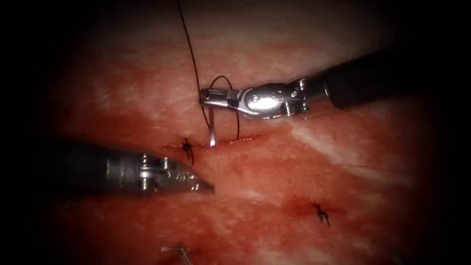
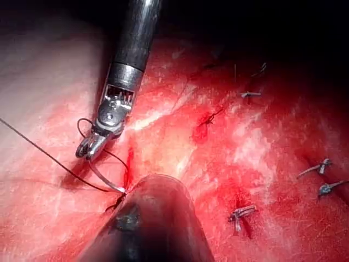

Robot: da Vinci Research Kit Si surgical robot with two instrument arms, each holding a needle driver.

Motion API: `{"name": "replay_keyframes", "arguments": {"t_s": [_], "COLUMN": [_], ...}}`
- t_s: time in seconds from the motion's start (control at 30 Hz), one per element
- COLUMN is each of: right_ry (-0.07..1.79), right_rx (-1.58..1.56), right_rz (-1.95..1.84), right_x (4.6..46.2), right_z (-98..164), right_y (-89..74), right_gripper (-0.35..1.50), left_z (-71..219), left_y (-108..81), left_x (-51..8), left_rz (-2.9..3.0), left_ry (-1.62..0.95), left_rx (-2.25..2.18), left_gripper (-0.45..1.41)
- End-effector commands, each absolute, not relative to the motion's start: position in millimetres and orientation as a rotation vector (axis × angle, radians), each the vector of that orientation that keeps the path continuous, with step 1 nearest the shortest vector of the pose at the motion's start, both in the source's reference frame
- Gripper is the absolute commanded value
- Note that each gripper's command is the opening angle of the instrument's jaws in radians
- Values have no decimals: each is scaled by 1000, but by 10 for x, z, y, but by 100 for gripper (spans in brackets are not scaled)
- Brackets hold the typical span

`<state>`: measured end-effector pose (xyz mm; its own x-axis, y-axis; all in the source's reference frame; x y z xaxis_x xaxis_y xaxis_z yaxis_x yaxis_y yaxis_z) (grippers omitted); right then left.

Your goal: Wound Closure

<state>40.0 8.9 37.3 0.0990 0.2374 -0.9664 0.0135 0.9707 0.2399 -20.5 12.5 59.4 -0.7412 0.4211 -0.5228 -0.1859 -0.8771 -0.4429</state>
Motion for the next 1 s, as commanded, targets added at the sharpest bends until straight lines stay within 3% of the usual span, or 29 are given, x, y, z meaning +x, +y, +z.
{"name": "replay_keyframes", "arguments": {"t_s": [0.03, 1.0], "right_ry": [1462, 1399], "right_rx": [232, 415], "right_rz": [182, 395], "right_x": [407, 414], "right_z": [376, 373], "right_y": [85, 92], "right_gripper": [-35, -35], "left_z": [602, 619], "left_y": [123, 109], "left_x": [-208, -195], "left_rz": [2593, 2565], "left_ry": [-524, -523], "left_rx": [-914, -984], "left_gripper": [-45, -45]}}
